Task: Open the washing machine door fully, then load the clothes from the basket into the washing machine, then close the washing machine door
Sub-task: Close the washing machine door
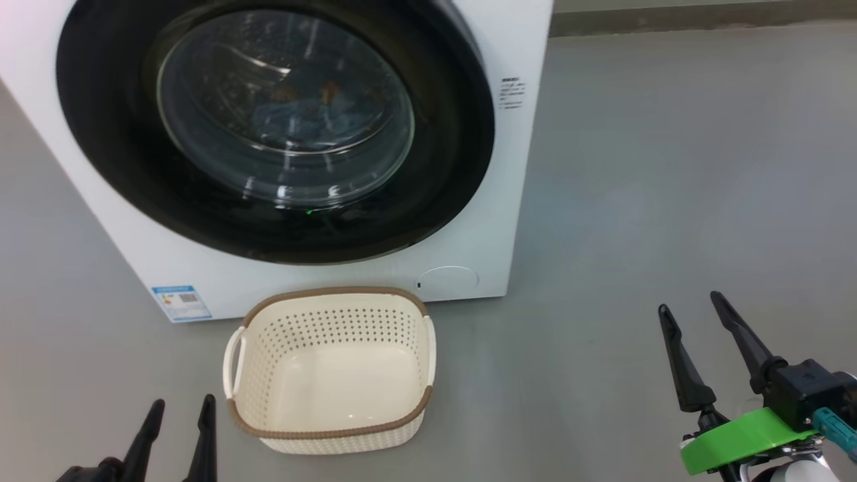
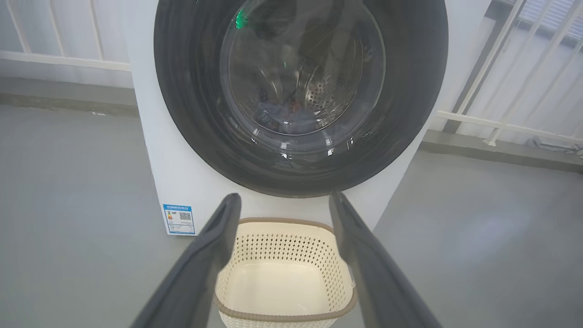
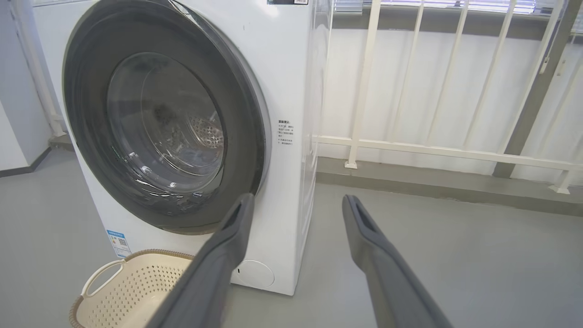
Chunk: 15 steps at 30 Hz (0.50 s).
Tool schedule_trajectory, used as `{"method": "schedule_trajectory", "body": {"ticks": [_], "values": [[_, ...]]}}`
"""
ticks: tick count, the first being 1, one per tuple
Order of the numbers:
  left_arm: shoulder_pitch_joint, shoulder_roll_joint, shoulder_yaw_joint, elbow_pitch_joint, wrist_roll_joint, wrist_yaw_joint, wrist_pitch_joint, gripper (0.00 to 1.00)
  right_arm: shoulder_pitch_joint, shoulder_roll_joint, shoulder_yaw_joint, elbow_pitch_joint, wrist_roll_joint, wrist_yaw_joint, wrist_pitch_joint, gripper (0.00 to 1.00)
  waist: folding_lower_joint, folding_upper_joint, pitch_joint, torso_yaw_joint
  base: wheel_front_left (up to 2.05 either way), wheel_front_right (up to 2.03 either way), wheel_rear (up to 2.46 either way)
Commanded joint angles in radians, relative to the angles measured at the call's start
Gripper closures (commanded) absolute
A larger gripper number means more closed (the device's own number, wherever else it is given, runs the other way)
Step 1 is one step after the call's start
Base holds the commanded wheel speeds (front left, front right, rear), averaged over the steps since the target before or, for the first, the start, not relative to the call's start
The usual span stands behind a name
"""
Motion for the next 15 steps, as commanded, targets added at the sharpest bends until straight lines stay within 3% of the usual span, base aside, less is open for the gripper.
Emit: {"method": "schedule_trajectory", "body": {"ticks": [1,15], "values": [[-0.03,0.03,0.038,-0.025,0.018,-0.003,-0.006,0.0,-0.015,-0.01,0.015,-0.027,-0.002,-0.006,-0.002,0.0,0.0,0.0,-0.016,-0.027,0.0,0.0,0.0],[-0.076,0.067,0.014,0.019,-0.001,-0.003,-0.006,0.0,-0.036,0.007,-0.001,0.011,-0.007,-0.006,-0.002,0.0,0.0,0.0,-0.023,-0.041,0.0,0.0,0.0]]}}
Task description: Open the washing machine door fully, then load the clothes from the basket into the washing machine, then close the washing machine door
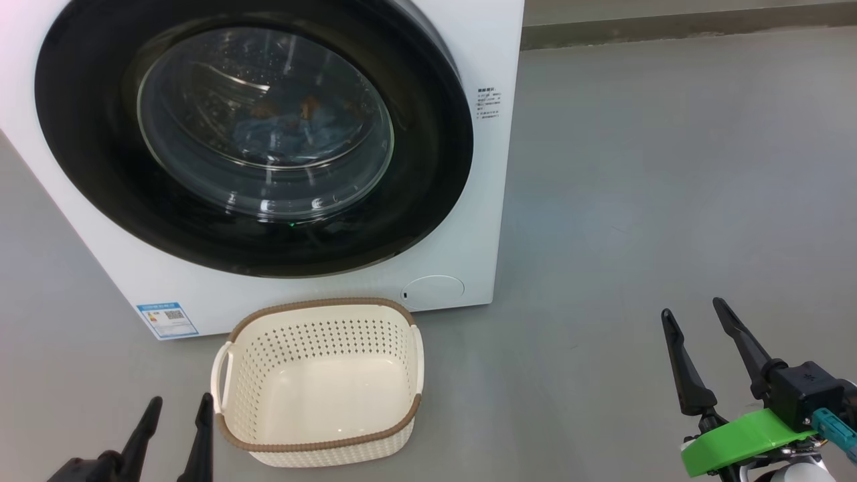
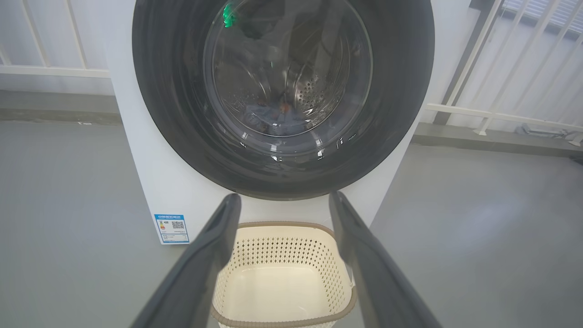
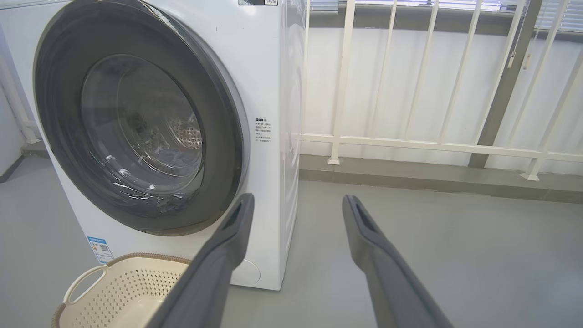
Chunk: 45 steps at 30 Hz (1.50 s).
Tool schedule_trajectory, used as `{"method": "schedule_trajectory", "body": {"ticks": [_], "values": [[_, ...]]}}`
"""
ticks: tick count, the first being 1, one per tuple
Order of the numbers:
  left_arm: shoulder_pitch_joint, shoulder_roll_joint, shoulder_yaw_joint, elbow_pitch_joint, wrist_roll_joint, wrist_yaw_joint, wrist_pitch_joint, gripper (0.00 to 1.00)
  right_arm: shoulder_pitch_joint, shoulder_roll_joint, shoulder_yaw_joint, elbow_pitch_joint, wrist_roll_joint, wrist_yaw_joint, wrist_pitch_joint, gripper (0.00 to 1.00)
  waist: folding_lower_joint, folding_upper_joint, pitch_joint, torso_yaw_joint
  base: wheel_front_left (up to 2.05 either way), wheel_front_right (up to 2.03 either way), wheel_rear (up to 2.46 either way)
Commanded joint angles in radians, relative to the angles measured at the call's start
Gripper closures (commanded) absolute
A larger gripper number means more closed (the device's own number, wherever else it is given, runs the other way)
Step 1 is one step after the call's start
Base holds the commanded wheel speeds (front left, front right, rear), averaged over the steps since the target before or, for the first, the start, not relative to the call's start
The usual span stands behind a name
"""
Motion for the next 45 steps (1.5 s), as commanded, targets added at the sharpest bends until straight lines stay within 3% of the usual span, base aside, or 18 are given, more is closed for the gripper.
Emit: {"method": "schedule_trajectory", "body": {"ticks": [1,25,26,30,37,45], "values": [[-0.054,0.029,0.034,-0.017,-0.005,-0.003,-0.006,0.0,-0.034,-0.002,0.02,-0.02,-0.005,-0.006,-0.004,0.0,0.0,0.0,0.0,0.001,0.0,0.0,0.0],[-0.064,0.036,0.029,0.006,-0.008,-0.003,-0.006,0.0,-0.038,0.015,0.012,-0.009,-0.004,-0.006,-0.004,0.0,0.0,0.0,0.0,0.017,0.0,0.0,0.0],[-0.01,0.013,-0.013,0.025,-0.014,0.0,0.0,1.0,0.0,0.019,-0.009,0.016,0.001,0.0,0.001,1.0,0.0,0.0,0.0,0.017,0.0,0.0,0.0],[0.019,-0.022,-0.027,0.068,-0.016,0.0,0.001,1.0,0.026,0.029,-0.008,0.071,0.003,0.0,0.002,1.0,0.0,0.0,0.0,0.017,0.0,0.0,0.0],[0.013,-0.031,-0.017,0.07,-0.08,0.0,0.02,1.0,0.024,0.033,-0.014,0.079,0.082,0.0,0.025,1.0,0.0023,0.0,-0.001,0.016,0.0,0.0,0.0],[0.0,-0.04,-0.002,0.072,-0.155,0.0,0.043,1.0,0.019,0.037,-0.017,0.081,0.176,-0.001,0.047,1.0,0.0001,0.0,0.003,0.015,0.0,0.0,0.0]]}}
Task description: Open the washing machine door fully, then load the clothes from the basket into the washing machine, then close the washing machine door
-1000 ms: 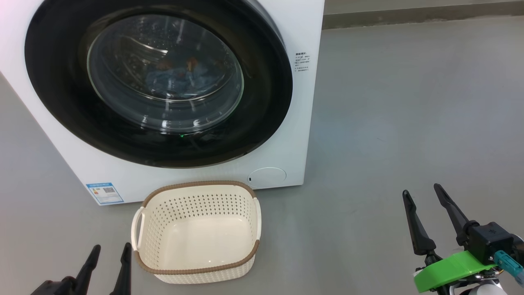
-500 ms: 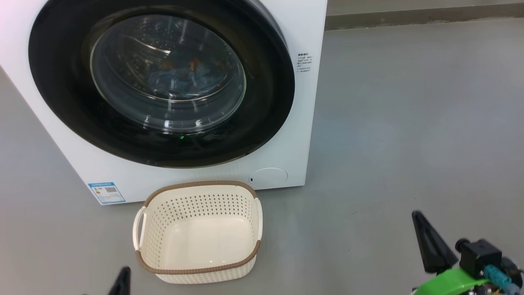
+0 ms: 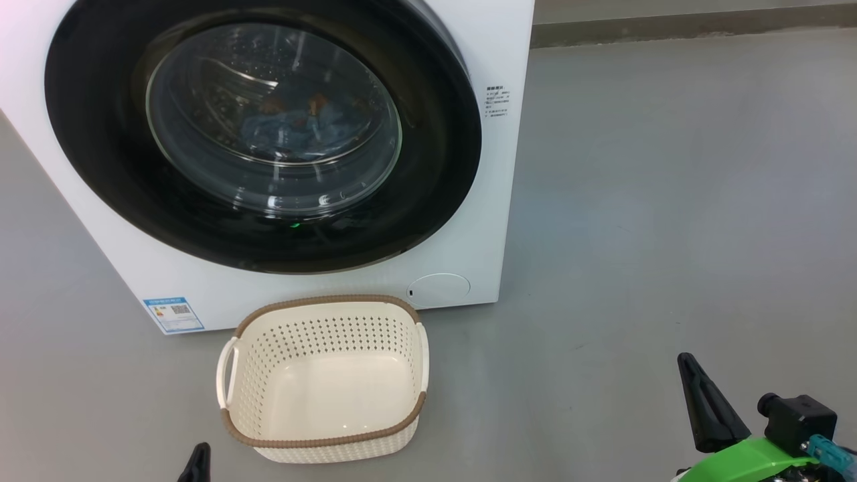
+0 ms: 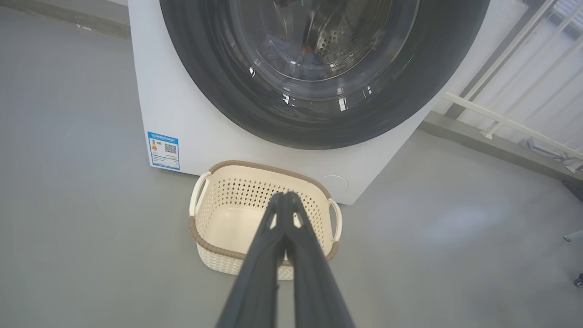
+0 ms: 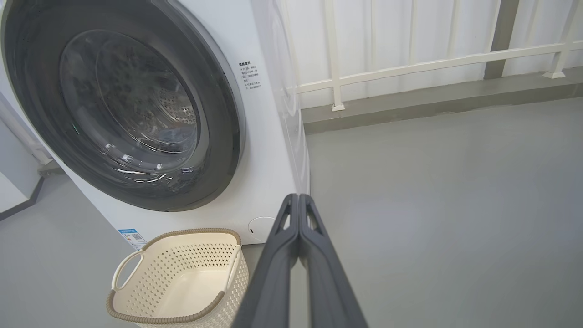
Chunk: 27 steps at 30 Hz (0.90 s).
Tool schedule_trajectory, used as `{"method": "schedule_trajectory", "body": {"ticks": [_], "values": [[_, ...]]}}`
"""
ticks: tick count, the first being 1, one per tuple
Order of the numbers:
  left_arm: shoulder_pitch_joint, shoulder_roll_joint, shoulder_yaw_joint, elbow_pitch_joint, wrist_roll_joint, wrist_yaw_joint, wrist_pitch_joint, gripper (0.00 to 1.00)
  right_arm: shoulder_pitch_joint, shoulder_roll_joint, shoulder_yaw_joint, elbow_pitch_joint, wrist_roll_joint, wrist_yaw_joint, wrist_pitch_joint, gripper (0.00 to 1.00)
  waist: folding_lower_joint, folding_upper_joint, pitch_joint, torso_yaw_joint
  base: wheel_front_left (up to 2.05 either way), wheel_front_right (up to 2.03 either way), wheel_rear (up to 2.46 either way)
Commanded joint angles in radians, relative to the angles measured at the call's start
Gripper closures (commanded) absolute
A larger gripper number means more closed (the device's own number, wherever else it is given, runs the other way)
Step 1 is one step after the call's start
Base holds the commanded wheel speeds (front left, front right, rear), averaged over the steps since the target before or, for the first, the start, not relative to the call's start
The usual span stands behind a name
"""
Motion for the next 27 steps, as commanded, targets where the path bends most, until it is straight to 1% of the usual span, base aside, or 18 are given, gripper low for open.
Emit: {"method": "schedule_trajectory", "body": {"ticks": [1,27], "values": [[-0.04,0.011,0.018,-0.019,-0.022,0.0,0.004,1.0,-0.032,-0.007,-0.006,-0.022,0.029,-0.001,0.003,1.0,-0.0001,0.0,0.0,0.0,0.0,0.0,0.0],[-0.08,-0.017,0.067,-0.016,-0.264,-0.001,0.079,1.0,-0.047,0.007,-0.02,-0.013,0.336,-0.002,0.079,1.0,-0.0001,0.0,0.005,-0.003,0.0,0.0,0.0]]}}
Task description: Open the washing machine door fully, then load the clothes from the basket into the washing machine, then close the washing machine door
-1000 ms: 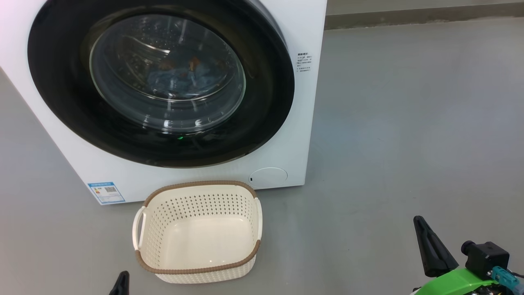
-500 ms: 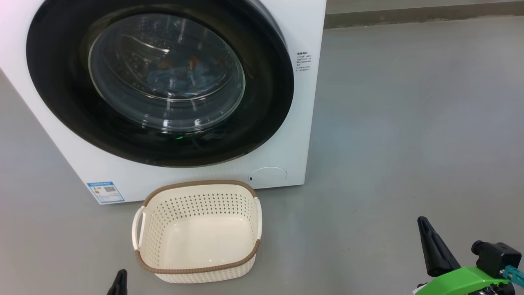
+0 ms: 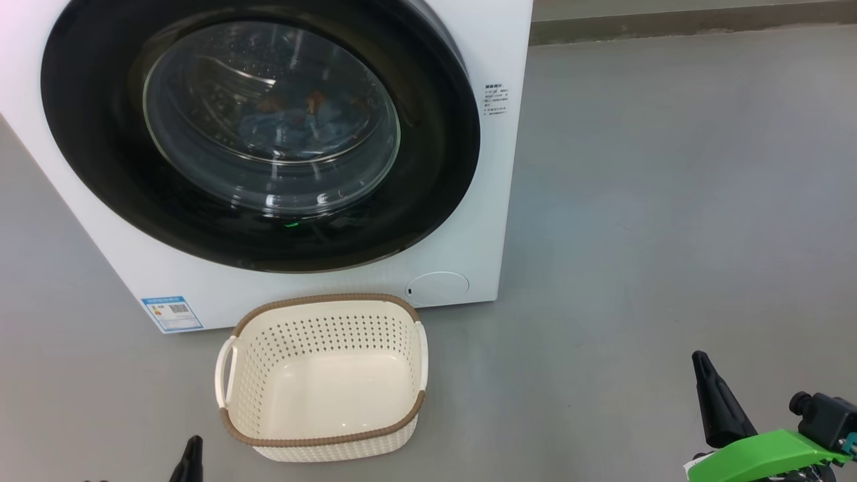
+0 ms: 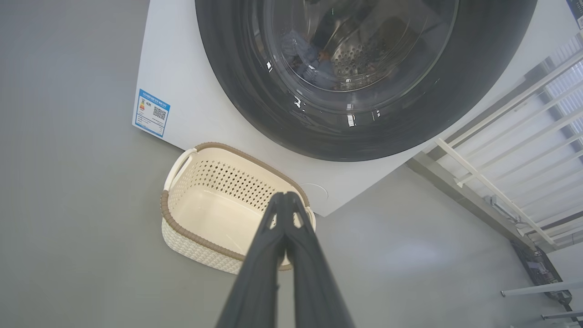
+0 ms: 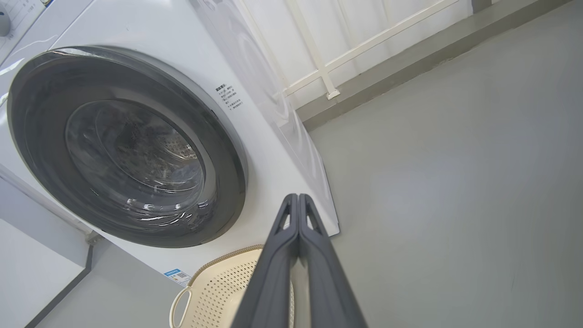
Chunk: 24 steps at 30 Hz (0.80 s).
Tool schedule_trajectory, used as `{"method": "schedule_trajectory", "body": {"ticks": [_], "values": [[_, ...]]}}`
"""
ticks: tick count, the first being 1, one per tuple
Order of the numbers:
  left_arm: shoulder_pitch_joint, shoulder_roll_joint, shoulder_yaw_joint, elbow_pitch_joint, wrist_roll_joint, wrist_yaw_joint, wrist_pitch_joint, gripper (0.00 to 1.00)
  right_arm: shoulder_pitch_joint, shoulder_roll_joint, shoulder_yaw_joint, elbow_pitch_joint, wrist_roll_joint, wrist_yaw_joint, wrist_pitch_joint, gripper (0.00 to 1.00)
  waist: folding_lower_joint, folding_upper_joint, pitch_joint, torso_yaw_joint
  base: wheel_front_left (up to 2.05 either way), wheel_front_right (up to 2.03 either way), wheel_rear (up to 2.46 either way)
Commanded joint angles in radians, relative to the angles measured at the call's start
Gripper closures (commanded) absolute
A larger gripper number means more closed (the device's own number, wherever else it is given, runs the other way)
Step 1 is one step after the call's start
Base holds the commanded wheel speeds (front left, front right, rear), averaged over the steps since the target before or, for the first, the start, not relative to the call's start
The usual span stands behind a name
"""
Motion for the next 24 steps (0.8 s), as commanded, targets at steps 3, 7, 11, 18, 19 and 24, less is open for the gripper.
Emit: {"method": "schedule_trajectory", "body": {"ticks": [3,7,11,18,19,24], "values": [[-0.059,0.007,0.029,-0.018,-0.042,-0.001,0.013,1.0,-0.039,-0.001,0.004,-0.022,0.057,-0.002,0.016,1.0,-0.0001,-0.0001,0.001,0.0,0.0,0.0,0.0],[-0.065,0.003,0.037,-0.017,-0.08,-0.001,0.024,1.0,-0.041,0.001,0.001,-0.02,0.104,-0.002,0.028,1.0,-0.0001,-0.0001,0.001,-0.001,0.0,0.0,0.0],[-0.071,-0.001,0.044,-0.017,-0.117,-0.001,0.036,1.0,-0.043,0.003,-0.001,-0.019,0.151,-0.003,0.04,1.0,-0.0001,-0.0001,0.002,-0.001,0.0,0.0,0.0],[-0.081,-0.008,0.056,-0.016,-0.173,-0.001,0.054,1.0,-0.047,0.006,-0.004,-0.017,0.222,-0.003,0.058,1.0,-0.0001,-0.0001,0.003,-0.002,0.0,0.0,0.0],[-0.082,-0.009,0.058,-0.016,-0.182,-0.001,0.056,1.0,-0.048,0.007,-0.005,-0.016,0.233,-0.003,0.061,1.0,-0.0001,-0.0001,0.003,-0.002,0.0,0.0,0.0],[-0.09,-0.015,0.068,-0.016,-0.229,-0.001,0.071,1.0,-0.051,0.009,-0.008,-0.014,0.292,-0.003,0.076,1.0,-0.0001,-0.0001,0.004,-0.002,0.0,0.0,0.0]]}}
